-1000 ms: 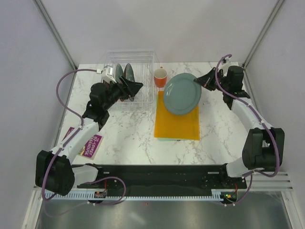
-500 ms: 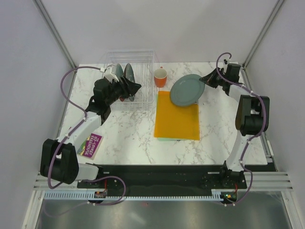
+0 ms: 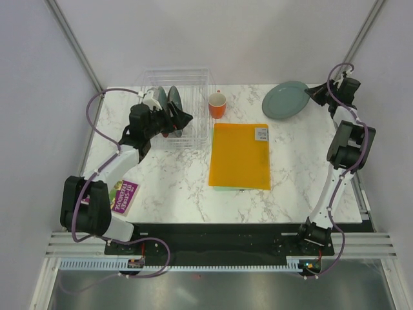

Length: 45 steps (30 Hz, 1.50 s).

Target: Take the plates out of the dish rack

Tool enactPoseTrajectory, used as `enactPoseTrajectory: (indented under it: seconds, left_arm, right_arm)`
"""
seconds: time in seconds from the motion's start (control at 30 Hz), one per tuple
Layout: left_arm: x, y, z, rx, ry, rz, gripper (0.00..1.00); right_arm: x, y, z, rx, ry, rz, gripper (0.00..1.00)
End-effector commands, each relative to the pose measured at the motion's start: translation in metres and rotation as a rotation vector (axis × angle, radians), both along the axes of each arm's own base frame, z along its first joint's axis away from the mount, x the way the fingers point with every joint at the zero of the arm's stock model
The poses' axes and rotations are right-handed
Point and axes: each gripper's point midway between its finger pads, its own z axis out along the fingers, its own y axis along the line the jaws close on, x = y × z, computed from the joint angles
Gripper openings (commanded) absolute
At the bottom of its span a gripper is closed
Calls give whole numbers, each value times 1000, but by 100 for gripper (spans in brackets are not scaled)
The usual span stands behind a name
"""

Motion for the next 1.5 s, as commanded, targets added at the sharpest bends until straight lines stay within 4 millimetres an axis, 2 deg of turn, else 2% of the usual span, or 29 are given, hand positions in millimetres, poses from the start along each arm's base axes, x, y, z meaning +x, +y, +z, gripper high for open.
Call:
enactPoseTrajectory:
  seconds: [0.0, 0.07, 0.13, 0.3, 0.43, 0.5, 0.53, 0.57, 0.63, 0.73, 0.83, 0.9, 0.93, 1.0, 1.03, 1.07, 1.13, 1.17, 1.2, 1.23, 1.27, 1.3, 1.33, 1.37, 1.4, 1.43, 1.47]
  left_arm:
    - [15, 10, 10, 51, -60, 23, 100]
    - [16, 10, 9, 54, -57, 26, 100]
    - [17, 11, 8, 58, -58, 26, 100]
    - [19, 17, 11, 76, -63, 54, 100]
    - [15, 18, 14, 80, -62, 48, 100]
    - [12, 19, 15, 83, -64, 50, 100]
    - [11, 19, 16, 82, -65, 51, 100]
    - [9, 20, 16, 84, -65, 55, 100]
    - [8, 22, 16, 87, -63, 64, 100]
    - [7, 26, 17, 99, -58, 78, 100]
    - [8, 32, 16, 130, -53, 99, 100]
    - [9, 37, 19, 154, -54, 111, 100]
    - [11, 38, 23, 162, -61, 118, 100]
    - [14, 45, 24, 200, -68, 141, 100]
    - [15, 48, 20, 220, -51, 152, 100]
    - [20, 56, 25, 253, -66, 186, 100]
    - [27, 64, 29, 281, -78, 221, 100]
    - [33, 70, 24, 310, -69, 244, 100]
    - [36, 72, 24, 322, -72, 252, 100]
    - [42, 73, 27, 329, -80, 259, 100]
    - [49, 74, 21, 345, -72, 266, 100]
    - [54, 75, 18, 352, -70, 265, 100]
    - [60, 73, 25, 350, -85, 265, 100]
    - [64, 73, 25, 353, -88, 264, 100]
    - [70, 71, 14, 359, -67, 256, 100]
    - [75, 69, 18, 353, -75, 257, 100]
    - [77, 67, 15, 349, -68, 251, 100]
  right_arm:
    - [13, -5, 22, 40, -77, 27, 0]
    - [14, -15, 9, 36, -60, -1, 0]
    - [16, -16, 6, 41, -58, 9, 0]
    - [6, -24, -48, 57, 69, -56, 0]
    - [-10, -32, -94, 82, 180, -104, 0]
    - [-16, -32, -104, 83, 203, -111, 2]
    - [-21, -33, -112, 86, 224, -121, 4]
    - [-24, -35, -114, 86, 234, -129, 14]
    - [-27, -35, -119, 104, 250, -136, 22]
    - [-32, -33, -124, 114, 274, -134, 24]
    - [-40, -34, -127, 106, 299, -142, 47]
    - [-45, -38, -122, 80, 306, -164, 55]
    - [-51, -38, -125, 61, 325, -164, 55]
    - [-53, -43, -114, 23, 320, -185, 55]
    - [-61, -43, -118, 15, 358, -192, 57]
    - [-63, -46, -105, -17, 343, -194, 57]
    - [-73, -46, -100, -57, 359, -210, 56]
    - [-76, -47, -77, -102, 324, -211, 56]
    - [-80, -54, -71, -143, 327, -248, 57]
    - [-89, -49, -70, -162, 340, -245, 57]
    - [-92, -49, -44, -195, 301, -254, 58]
    - [-97, -48, -35, -219, 292, -253, 59]
    - [-102, -42, -33, -239, 293, -250, 59]
    - [-104, -39, -12, -255, 261, -250, 61]
    - [-107, -36, -6, -266, 255, -243, 61]
    - [-110, -29, -2, -271, 255, -230, 61]
    - [-113, -24, 15, -280, 226, -228, 62]
